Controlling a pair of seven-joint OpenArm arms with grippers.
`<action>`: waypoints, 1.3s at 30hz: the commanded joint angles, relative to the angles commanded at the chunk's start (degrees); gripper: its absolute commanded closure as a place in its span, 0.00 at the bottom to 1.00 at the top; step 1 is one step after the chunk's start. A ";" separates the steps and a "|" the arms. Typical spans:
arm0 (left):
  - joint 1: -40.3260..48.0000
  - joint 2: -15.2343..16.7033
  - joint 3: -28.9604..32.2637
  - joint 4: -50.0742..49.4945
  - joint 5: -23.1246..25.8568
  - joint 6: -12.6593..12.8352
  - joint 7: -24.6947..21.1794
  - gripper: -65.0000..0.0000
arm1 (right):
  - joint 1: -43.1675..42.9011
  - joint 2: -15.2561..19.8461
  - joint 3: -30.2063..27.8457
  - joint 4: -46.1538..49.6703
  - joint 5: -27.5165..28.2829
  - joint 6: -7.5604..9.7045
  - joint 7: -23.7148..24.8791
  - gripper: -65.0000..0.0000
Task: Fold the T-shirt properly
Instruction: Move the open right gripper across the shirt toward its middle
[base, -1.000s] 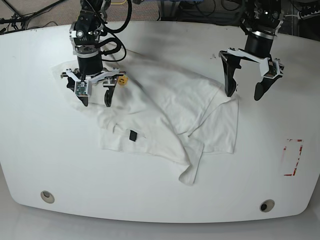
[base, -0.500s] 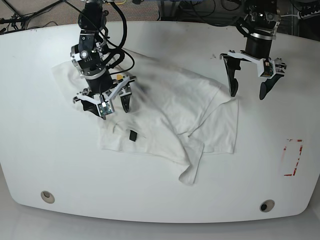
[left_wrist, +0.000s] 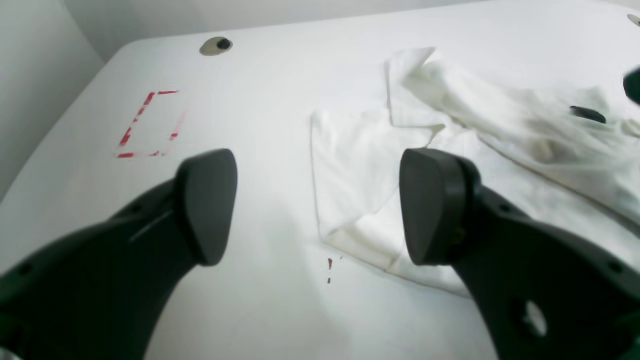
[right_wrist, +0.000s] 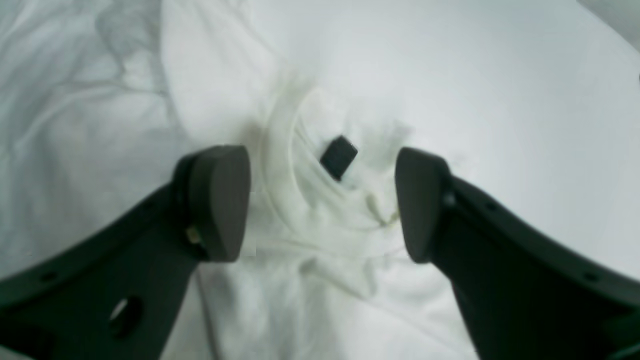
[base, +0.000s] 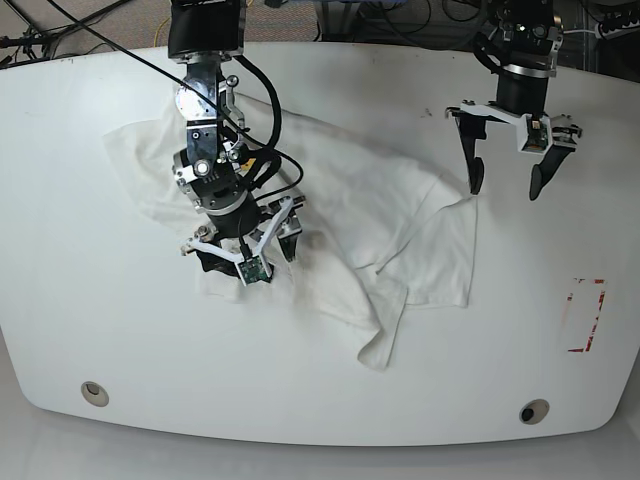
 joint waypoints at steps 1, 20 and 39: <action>0.06 0.01 0.00 0.00 -0.07 -0.10 -0.01 0.29 | -0.08 -0.14 -0.14 -0.04 -0.01 0.00 0.34 0.35; -0.51 0.15 -0.18 1.36 -0.60 -0.02 1.97 0.27 | 5.18 -0.86 5.48 -6.48 5.54 0.89 10.39 0.36; 0.60 0.35 0.08 2.42 0.21 0.08 0.29 0.26 | 15.80 -1.63 4.25 -16.35 4.18 5.73 8.64 0.35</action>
